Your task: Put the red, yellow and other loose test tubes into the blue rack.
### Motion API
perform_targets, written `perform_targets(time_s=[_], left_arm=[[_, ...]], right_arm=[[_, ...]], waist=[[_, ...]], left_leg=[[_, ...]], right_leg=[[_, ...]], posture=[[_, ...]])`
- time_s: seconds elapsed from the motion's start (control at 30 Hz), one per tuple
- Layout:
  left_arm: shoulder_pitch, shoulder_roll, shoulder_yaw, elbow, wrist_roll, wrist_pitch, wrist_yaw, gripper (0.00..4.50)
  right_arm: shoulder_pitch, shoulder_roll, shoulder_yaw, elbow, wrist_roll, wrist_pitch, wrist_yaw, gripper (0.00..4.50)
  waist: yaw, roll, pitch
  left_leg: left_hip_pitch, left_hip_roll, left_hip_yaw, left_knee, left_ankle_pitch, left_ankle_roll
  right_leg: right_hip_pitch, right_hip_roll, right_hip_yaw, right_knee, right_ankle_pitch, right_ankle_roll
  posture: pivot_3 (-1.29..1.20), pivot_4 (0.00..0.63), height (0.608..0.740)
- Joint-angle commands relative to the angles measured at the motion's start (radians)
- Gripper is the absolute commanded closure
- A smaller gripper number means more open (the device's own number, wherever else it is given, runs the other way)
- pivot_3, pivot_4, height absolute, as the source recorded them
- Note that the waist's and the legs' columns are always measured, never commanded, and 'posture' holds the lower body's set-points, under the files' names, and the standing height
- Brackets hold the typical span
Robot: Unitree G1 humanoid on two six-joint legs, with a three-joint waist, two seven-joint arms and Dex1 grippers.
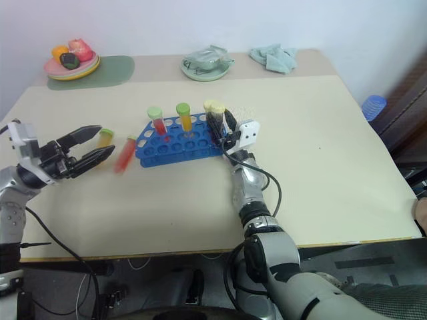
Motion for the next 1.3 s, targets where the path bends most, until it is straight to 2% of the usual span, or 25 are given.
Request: perform_targets(time_s=[0.03,0.2,0.33,0.5,0.67,0.7,0.83,0.97,1.1,1.3], left_arm=[[-0.005,-0.006,0.041,-0.043,-0.043,0.06,0.084,0.92],[-0.009,-0.019,0.061,-0.06,-0.037,0.117,0.23,0.92],[-0.042,-0.044,0.07,-0.063,-0.036,0.141,0.344,0.92],[-0.082,-0.049,0.037,-0.149,0.105,0.319,0.711,0.92],[-0.258,-0.008,0.017,-0.148,0.169,0.73,1.006,0.92],[-0.3,0.014,-0.008,-0.117,0.185,0.818,1.027,0.92],[-0.486,0.01,-0.047,0.017,0.213,0.965,1.062,0.92],[-0.675,0.002,-0.11,0.252,0.28,1.069,1.087,0.92],[-0.818,-0.002,-0.203,0.507,0.356,1.067,1.059,0.92],[-0.965,-0.037,-0.284,0.824,0.459,0.935,1.021,0.92]], right_arm=[[-0.011,-0.035,0.044,-0.012,-0.137,-0.094,-0.144,0.03],[0.023,-0.075,0.105,-0.159,-0.193,-0.094,-0.153,0.03],[0.084,-0.105,0.155,-0.351,-0.178,0.012,-0.102,0.03],[0.194,-0.249,0.21,-0.765,-0.156,0.371,-0.018,0.03],[0.324,-0.521,0.191,-1.178,-0.007,0.772,0.146,0.03],[0.342,-0.57,0.183,-1.224,0.026,0.825,0.177,0.03],[0.374,-0.765,0.116,-1.343,0.169,0.964,0.336,0.03],[0.322,-0.865,0.093,-1.383,0.26,1.051,0.434,0.03],[0.242,-0.91,0.104,-1.396,0.331,1.136,0.499,0.03],[0.153,-0.905,0.12,-1.371,0.367,1.202,0.53,0.03]], waist=[[0.0,0.0,0.0],[0.0,0.0,0.0],[0.001,0.0,0.0],[0.01,0.0,0.0],[0.034,-0.002,0.001],[0.034,-0.002,0.001],[0.034,-0.003,0.002],[0.031,-0.005,0.003],[0.033,-0.007,0.005],[0.038,-0.011,0.007]], left_leg=[[0.0,0.0,0.0,0.0,0.0,0.0],[0.0,0.0,0.0,0.0,0.0,0.0],[0.0,0.0,0.0,0.0,0.0,0.0],[-0.001,0.0,0.0,0.0,0.0,0.0],[-0.004,0.0,-0.001,0.0,0.0,0.001],[-0.004,0.0,-0.002,0.0,0.0,0.001],[-0.004,-0.001,-0.001,0.001,-0.001,0.001],[-0.004,0.0,-0.001,0.001,-0.001,0.001],[-0.004,0.0,-0.001,0.001,0.0,0.001],[-0.008,-0.001,-0.001,0.001,0.0,0.001]], right_leg=[[0.0,0.0,0.0,0.0,0.0,0.0],[-0.001,0.0,0.0,0.0,0.0,0.0],[0.0,0.0,0.0,0.0,0.0,0.0],[0.0,0.0,0.0,-0.001,0.0,0.0],[-0.002,0.0,0.0,-0.002,0.0,0.0],[-0.002,0.0,0.0,-0.002,0.0,0.0],[-0.001,0.0,-0.001,-0.003,0.0,0.001],[-0.002,0.0,0.0,-0.003,0.0,0.001],[-0.002,0.0,-0.001,-0.003,0.0,0.001],[-0.005,-0.001,-0.001,-0.003,0.0,0.001]], posture=[[0.0,0.15,0.74],[0.0,0.15,0.74],[0.0,0.15,0.74],[0.0,0.15,0.74],[0.0,0.15,0.74],[0.0,0.15,0.74],[0.0,0.15,0.74],[0.0,0.15,0.74],[0.0,0.15,0.74],[0.0,0.15,0.74]])
